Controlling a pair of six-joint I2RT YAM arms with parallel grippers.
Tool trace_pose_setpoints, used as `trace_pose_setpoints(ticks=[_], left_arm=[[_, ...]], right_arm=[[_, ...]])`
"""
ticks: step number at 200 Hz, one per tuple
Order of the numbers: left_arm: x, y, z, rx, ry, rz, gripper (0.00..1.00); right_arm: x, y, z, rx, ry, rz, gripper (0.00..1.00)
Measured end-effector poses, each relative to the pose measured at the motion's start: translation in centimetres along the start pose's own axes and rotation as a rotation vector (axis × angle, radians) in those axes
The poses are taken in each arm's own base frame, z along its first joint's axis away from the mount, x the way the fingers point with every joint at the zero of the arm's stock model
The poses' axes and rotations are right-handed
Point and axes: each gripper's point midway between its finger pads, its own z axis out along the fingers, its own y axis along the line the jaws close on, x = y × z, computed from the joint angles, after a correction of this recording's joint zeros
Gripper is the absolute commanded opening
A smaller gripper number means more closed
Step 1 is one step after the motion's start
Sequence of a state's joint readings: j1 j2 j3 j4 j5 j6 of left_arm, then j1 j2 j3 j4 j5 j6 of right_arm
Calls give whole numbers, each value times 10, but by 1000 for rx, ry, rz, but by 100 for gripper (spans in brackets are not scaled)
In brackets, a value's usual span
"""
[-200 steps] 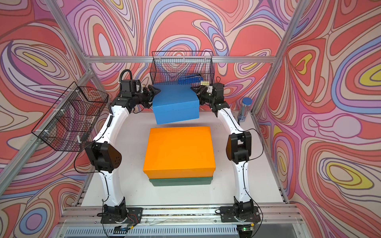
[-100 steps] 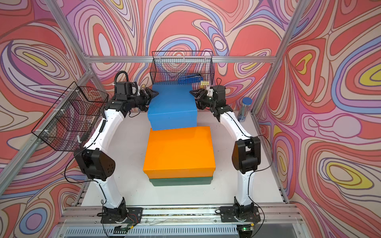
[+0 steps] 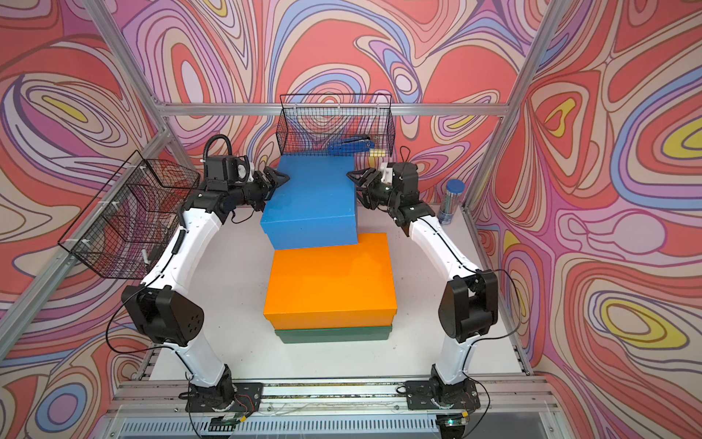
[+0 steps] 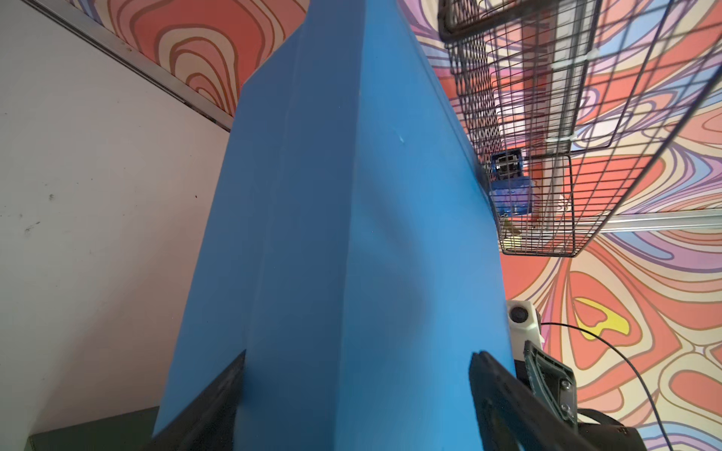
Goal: Stack the shoeboxes
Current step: Place the shoebox at the shoebox.
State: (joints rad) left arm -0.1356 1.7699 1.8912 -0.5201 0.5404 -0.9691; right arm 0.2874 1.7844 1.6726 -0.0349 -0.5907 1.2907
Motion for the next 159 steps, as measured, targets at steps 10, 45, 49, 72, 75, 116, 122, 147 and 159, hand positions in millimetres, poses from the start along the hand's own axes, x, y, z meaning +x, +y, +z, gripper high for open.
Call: trace_pose_setpoints(ticks=[10,45,49,72,75,116,122,147,159], left_arm=[[1,0,-2,-5,1,6,85],[7,3,-11,-22,8,31,85],[8,3,-12,-24,8,34,85],[11,3,-18,-32,10,56,85],[12,3,-18,-32,10,60,85],[22,-3,-24,-27,24,110,85],[23,-4,-24,-26,28,118,85],[30,-6,-22,-26,46,143,85],[33,-7,-22,-23,56,153,85]], right_arm=[[6,1,-3,6,2,2,66],[31,9,-18,19,10,-10,66],[35,10,-20,22,12,-11,66],[52,11,-29,32,16,-18,66],[54,11,-30,34,16,-19,66],[74,8,-47,78,10,-32,67],[76,7,-49,87,6,-34,67],[86,-1,-59,121,-2,-37,67],[91,-1,-65,131,-9,-44,67]])
